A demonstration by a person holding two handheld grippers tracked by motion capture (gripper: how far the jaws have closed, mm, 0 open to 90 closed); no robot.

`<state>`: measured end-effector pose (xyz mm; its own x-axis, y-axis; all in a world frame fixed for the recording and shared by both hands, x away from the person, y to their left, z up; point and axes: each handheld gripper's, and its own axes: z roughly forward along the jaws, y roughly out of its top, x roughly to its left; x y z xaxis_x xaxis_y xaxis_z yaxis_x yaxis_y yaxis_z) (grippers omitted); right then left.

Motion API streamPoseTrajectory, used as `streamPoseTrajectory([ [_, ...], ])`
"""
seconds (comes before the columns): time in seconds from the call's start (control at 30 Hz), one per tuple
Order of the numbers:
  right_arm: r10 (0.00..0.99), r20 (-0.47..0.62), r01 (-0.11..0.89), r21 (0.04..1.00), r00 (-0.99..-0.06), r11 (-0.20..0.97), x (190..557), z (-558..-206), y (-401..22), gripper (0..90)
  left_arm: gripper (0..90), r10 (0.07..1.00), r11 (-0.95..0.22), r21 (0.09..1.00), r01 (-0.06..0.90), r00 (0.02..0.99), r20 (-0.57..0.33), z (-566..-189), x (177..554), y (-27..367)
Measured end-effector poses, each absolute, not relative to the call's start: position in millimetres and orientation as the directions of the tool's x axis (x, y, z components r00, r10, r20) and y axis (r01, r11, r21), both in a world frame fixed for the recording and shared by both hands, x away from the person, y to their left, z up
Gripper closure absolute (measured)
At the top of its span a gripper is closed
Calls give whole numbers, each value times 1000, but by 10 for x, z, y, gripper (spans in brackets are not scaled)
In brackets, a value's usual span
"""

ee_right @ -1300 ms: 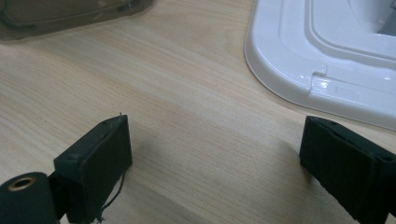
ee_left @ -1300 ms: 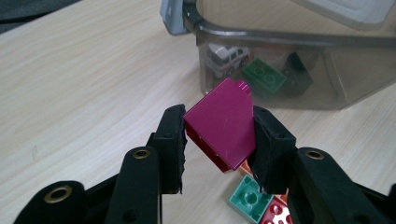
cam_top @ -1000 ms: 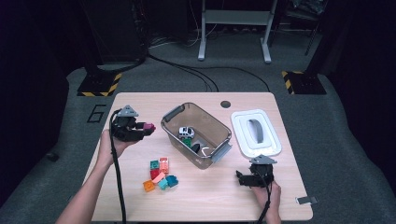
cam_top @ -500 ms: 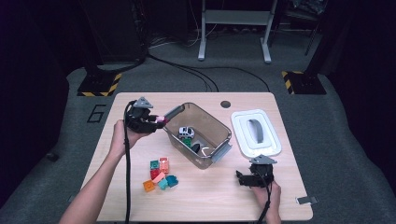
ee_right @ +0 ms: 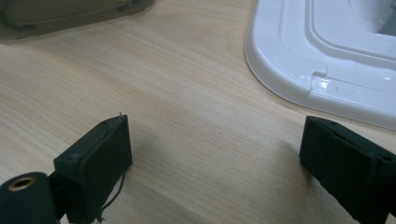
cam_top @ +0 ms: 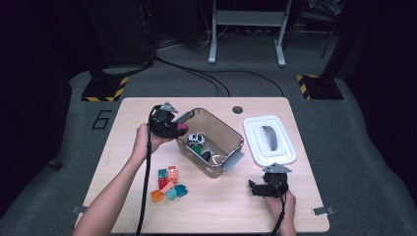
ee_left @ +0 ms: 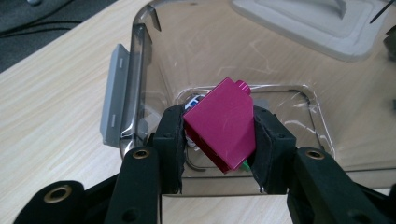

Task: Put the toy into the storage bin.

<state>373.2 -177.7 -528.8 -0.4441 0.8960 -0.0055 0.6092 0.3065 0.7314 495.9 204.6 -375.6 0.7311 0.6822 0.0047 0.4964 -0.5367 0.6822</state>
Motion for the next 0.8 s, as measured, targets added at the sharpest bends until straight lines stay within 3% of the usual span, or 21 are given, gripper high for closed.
streamPoseTrajectory([
  [0.43, 896, -5, 609, 731, -444, 306, 3732, -5288, -1777, 83, 582, 664, -573, 630, 525, 747, -18, -3876, 5001, 2001],
  [0.8, 895, -4, 608, 732, -446, 307, 3732, -5287, -1777, 83, 315, 682, -544, 662, 515, 732, -9, -3726, 4784, 2171],
])
